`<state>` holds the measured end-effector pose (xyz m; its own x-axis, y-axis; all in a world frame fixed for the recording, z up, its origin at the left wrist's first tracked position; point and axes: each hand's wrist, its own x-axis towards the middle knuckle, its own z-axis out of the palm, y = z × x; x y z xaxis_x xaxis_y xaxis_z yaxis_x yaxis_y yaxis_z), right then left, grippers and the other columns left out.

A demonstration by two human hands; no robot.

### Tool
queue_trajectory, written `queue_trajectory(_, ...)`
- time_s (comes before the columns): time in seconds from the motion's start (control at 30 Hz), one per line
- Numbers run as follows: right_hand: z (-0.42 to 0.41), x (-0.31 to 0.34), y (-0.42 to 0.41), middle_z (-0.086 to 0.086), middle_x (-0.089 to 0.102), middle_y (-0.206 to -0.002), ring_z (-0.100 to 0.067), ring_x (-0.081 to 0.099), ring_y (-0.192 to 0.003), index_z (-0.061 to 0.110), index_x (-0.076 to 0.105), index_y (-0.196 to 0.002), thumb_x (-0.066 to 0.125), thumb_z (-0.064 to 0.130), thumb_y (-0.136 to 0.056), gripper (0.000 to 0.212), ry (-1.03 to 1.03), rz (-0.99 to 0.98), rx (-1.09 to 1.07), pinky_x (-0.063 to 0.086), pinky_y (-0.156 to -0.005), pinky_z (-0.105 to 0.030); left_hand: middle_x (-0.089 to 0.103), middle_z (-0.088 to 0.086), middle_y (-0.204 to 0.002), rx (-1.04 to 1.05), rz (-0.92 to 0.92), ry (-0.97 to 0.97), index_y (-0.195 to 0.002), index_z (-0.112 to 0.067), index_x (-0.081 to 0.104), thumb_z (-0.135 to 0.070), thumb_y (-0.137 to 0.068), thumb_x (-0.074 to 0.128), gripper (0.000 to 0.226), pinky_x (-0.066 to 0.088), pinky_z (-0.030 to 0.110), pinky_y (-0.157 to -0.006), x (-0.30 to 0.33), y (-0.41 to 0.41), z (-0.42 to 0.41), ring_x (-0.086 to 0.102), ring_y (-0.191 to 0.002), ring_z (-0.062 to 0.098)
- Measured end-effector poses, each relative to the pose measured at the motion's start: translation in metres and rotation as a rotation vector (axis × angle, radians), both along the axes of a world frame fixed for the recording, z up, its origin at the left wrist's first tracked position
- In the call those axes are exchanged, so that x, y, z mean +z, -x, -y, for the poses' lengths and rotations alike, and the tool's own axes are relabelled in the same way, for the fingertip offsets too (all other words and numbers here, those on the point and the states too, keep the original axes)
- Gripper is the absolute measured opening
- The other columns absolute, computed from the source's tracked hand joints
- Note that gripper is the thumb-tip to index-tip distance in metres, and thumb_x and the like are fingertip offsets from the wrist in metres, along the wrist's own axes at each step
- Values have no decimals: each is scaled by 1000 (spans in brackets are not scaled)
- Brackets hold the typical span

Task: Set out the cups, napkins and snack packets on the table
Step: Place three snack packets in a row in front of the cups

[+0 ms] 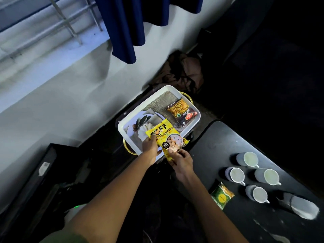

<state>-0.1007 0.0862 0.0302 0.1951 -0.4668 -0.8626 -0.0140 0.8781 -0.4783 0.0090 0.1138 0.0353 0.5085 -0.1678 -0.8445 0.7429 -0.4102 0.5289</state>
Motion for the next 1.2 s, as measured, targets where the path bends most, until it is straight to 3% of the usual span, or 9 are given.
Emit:
queue_trajectory(0.07, 2, 3, 16, -6, 65, -86, -17, 64, -73, 11, 50, -103, 73, -6, -74, 41, 29, 2, 13, 52, -54, -26, 61, 2, -86, -6, 7, 7, -109, -14, 59, -32, -99, 44, 25, 52, 38, -79, 5, 9, 6, 59, -79, 20)
queue_trajectory(0.13, 4, 7, 32, -5, 67, -82, -16, 64, -71, 12, 51, -100, 73, -8, -72, 41, 69, -1, 34, 53, -51, -23, 67, 10, -104, -30, 18, -27, -112, -10, 61, -36, -98, 44, 34, 50, 45, -93, 6, 17, 11, 63, -96, 29)
queue_trajectory(0.3, 11, 19, 60, -2, 63, -68, -11, 62, -60, 11, 51, -99, 76, -7, -69, 43, 177, 3, 119, 52, -48, -20, 67, 14, -114, 57, -53, 40, -111, -8, 61, -38, -97, 46, 36, 52, 50, -90, 10, 42, 24, 65, -99, 32)
queue_trajectory(0.57, 37, 31, 115, -8, 60, -108, -21, 61, -89, 15, 43, -123, 64, 36, -86, 48, 119, 152, 104, 51, -73, -32, 69, 11, -104, 7, -42, 134, -117, -10, 61, -38, -96, 48, 37, 54, 45, -85, 21, 53, 26, 66, -86, 29)
queue_trajectory(0.63, 46, 36, 119, -9, 64, -103, -21, 62, -87, 10, 52, -115, 61, 33, -89, 36, 133, 144, 87, 52, -74, -31, 69, 10, -104, -41, -55, 145, -118, -11, 60, -40, -96, 47, 39, 55, 41, -80, 22, 59, 25, 66, -87, 28)
queue_trajectory(0.77, 52, 43, 123, -9, 68, -85, -14, 63, -69, 7, 64, -89, 61, 9, -89, 4, 191, 36, 52, 53, -54, -19, 66, 14, -118, -94, -140, 215, -124, -11, 57, -47, -96, 43, 47, 54, 38, -73, 26, 72, 23, 64, -105, 32)
queue_trajectory(0.97, 47, 43, 134, -10, 70, -84, -18, 66, -74, 4, 67, -87, 65, 2, -84, 4, 243, -2, -76, 53, -52, -19, 65, 15, -119, -31, -78, 149, -115, -15, 58, -50, -93, 47, 43, 48, 57, -93, 27, 80, 32, 63, -105, 36)
queue_trajectory(1.1, 45, 42, 143, -7, 69, -82, -16, 66, -73, 7, 66, -84, 65, 2, -85, 5, 260, -36, -82, 53, -49, -17, 59, 12, -124, -100, 69, 62, -122, -12, 55, -54, -91, 49, 53, 48, 43, -91, 26, 89, 37, 57, -103, 26)
queue_trajectory(1.2, 49, 41, 157, -5, 69, -86, -12, 65, -71, 12, 64, -87, 64, 7, -86, 5, 285, -12, 73, 54, -55, -20, 56, 13, -128, -203, 224, 33, -129, -11, 52, -52, -93, 46, 55, 43, 35, -85, 23, 93, 35, 51, -101, 24)
